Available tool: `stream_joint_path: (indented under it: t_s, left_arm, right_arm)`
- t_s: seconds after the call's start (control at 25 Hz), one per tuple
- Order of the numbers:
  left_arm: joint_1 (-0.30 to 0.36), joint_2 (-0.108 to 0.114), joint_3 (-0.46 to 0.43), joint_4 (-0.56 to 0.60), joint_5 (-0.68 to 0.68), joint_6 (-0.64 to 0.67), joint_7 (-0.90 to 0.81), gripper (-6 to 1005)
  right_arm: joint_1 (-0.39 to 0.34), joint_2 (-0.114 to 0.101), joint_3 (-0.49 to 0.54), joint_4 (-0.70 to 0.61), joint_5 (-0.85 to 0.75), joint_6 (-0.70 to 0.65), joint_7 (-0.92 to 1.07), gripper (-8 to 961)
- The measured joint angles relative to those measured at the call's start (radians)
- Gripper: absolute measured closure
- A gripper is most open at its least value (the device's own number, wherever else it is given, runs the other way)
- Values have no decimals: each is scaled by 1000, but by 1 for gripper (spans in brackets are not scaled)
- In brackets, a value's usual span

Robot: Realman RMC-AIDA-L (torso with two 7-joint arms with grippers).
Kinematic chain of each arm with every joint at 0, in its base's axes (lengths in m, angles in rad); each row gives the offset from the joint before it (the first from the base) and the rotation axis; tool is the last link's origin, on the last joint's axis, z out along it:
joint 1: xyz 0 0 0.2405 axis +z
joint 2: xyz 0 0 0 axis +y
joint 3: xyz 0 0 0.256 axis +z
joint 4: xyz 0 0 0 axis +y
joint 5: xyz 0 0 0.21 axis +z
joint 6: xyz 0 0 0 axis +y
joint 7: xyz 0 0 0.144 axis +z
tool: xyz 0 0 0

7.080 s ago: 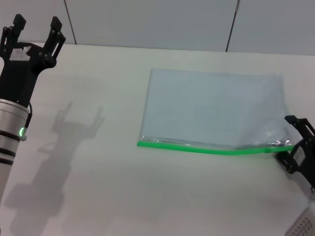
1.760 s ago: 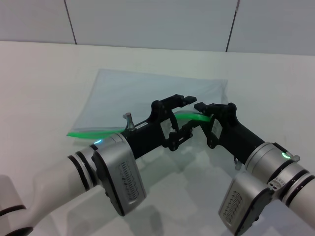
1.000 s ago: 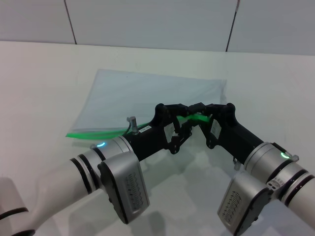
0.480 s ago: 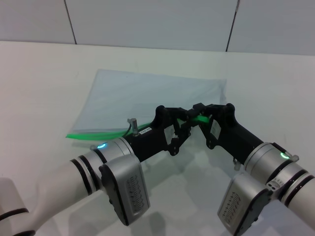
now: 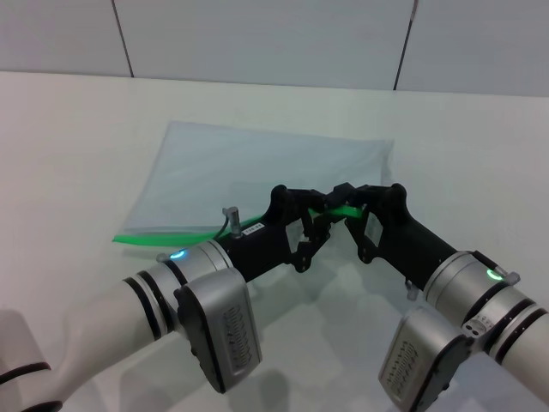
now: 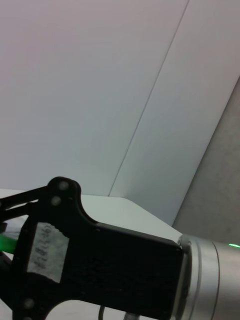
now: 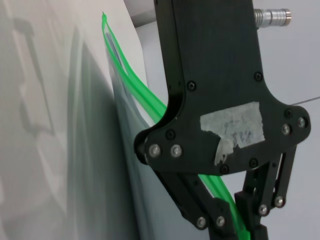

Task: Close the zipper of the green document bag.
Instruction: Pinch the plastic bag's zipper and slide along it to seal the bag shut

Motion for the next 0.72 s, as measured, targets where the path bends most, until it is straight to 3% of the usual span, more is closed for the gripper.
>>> stream_joint_path:
  t_s: [0.72]
  left_arm:
    - [-4,0,5,-2,2,0,1,864]
  right_arm:
    - [3,0,-1,0,0,3,0,905]
